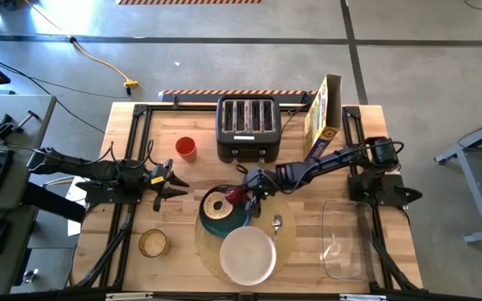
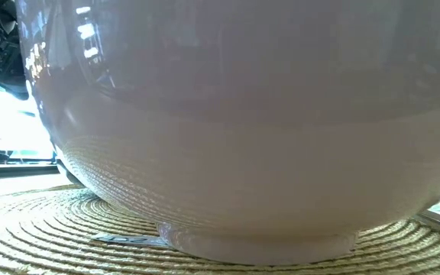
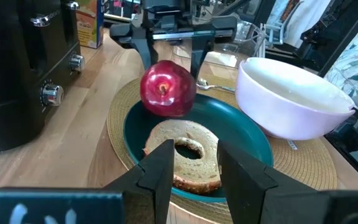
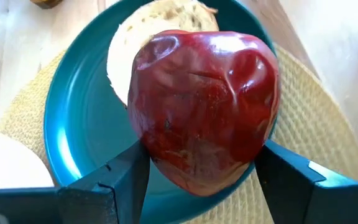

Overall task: Arrange a breakfast setting
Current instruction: Put the red apple on the green plate

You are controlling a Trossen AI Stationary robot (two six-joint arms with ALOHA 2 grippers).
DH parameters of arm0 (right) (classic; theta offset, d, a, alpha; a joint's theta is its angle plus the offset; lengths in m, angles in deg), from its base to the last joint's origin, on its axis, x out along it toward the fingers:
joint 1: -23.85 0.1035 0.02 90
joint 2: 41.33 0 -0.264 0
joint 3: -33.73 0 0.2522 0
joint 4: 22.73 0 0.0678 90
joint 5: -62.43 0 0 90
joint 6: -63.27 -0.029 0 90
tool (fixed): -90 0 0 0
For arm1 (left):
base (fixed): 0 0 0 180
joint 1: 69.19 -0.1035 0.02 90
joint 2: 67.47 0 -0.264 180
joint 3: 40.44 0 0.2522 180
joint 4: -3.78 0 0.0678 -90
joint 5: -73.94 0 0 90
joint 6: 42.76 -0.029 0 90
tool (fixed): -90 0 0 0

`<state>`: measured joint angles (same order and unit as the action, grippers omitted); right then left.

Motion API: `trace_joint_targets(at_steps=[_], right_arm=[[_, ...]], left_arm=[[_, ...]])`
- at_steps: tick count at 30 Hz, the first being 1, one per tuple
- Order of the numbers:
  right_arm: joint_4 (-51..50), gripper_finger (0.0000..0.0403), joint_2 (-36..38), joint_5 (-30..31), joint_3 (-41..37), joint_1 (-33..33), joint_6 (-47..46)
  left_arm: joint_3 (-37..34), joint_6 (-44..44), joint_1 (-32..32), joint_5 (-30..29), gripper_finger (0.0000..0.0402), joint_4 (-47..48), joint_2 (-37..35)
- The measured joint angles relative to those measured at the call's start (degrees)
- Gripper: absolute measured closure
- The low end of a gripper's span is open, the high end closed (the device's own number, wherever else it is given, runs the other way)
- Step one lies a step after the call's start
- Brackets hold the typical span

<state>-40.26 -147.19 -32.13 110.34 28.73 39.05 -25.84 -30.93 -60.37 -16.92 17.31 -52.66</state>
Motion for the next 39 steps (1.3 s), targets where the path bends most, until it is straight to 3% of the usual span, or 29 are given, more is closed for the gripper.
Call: trace_joint_targets(at_steps=[39], right_arm=[[-1.2,0.0166,0.1,0.3,0.0,4.2,-35.1]], left_arm=[[0.0,0.0,0.0,0.0,0.0289,0.0,0.0]])
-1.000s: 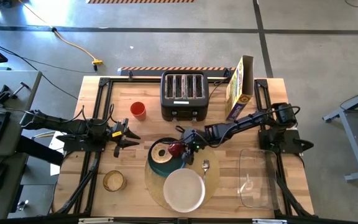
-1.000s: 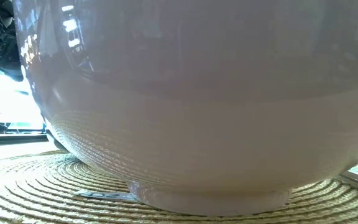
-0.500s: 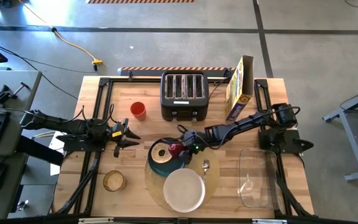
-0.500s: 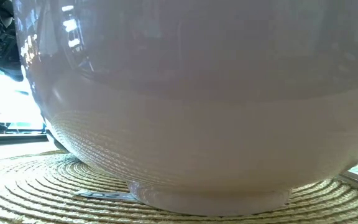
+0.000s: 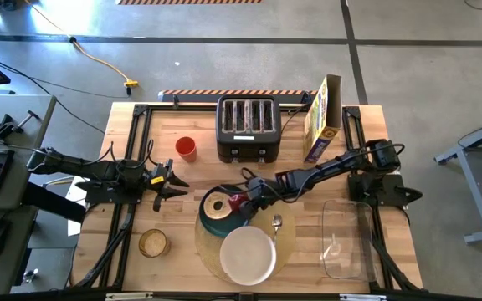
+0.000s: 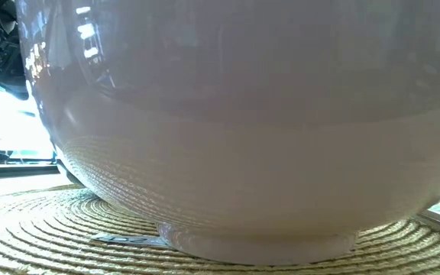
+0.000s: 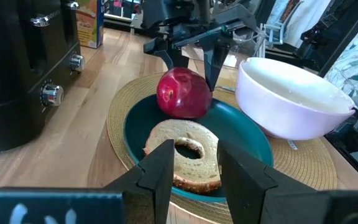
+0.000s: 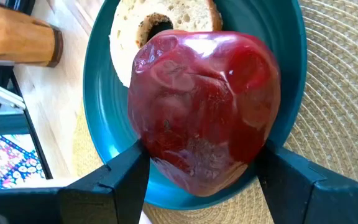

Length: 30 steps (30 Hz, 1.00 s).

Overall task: Arrange a breakfast setting
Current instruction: Put the red apple on the green plate

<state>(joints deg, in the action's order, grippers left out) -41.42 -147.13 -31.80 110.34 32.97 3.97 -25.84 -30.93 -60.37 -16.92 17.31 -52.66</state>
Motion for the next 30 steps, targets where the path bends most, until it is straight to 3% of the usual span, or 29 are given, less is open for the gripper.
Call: trace_joint_targets(at_steps=[6,30], right_arm=[[0.0,0.0165,0.0,0.0,0.0,0.0,-2.9],[0.5,0.0086,0.2,-0.5,0.1,0.1,-8.2]], left_arm=[[0.0,0.0,0.0,0.0,0.0289,0.0,0.0],[0.0,0.0,0.0,0.0,0.0289,0.0,0.0]])
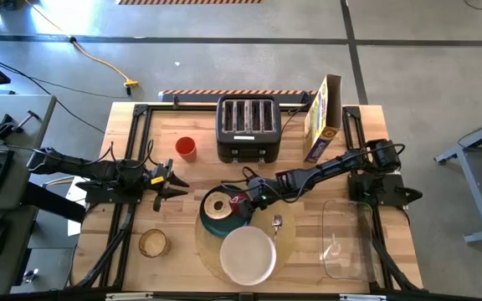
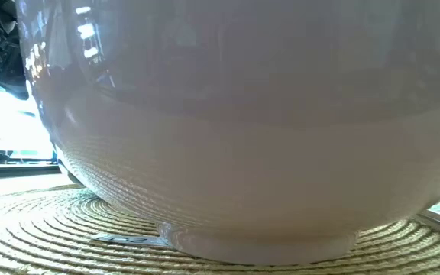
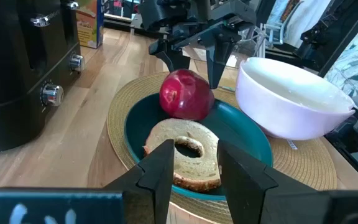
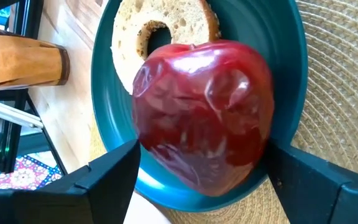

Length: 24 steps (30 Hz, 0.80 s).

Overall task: Arrange a breakfast setting
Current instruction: Put the red apple on the green plate

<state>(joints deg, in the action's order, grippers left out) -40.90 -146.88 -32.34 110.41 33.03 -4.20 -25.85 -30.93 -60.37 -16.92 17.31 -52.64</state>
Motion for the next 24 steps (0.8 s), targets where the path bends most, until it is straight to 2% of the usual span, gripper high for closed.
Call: trace_joint_targets(at_steps=[24], right_arm=[[-0.8,0.0079,2.5,0.2,0.0,1.5,-3.7]], left_arm=[[0.0,0.0,0.0,0.0,0.0289,0.0,0.0]])
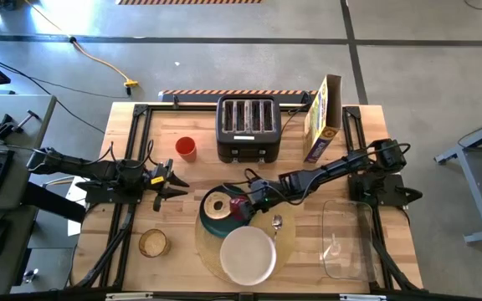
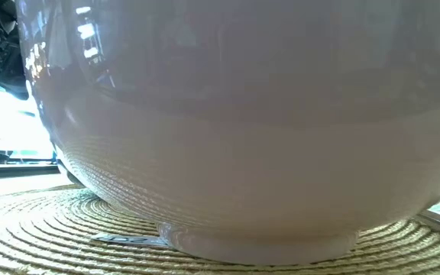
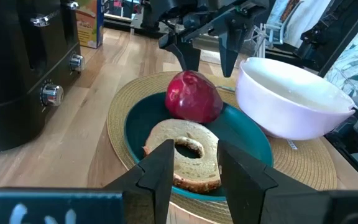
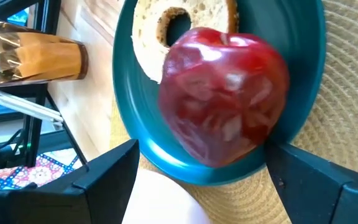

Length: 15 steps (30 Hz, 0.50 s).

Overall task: Arrange a breakfast setting
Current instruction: Put the red apple on the green plate

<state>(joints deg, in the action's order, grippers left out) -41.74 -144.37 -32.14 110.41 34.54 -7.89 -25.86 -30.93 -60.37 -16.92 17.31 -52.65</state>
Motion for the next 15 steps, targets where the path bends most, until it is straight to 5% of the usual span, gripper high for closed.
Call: trace_joint_targets(at_steps=[15], right_arm=[[-5.0,0.0079,3.7,2.0,0.0,0.0,2.9]], left_arm=[[0.0,0.0,0.0,0.0,0.0289,0.0,0.0]])
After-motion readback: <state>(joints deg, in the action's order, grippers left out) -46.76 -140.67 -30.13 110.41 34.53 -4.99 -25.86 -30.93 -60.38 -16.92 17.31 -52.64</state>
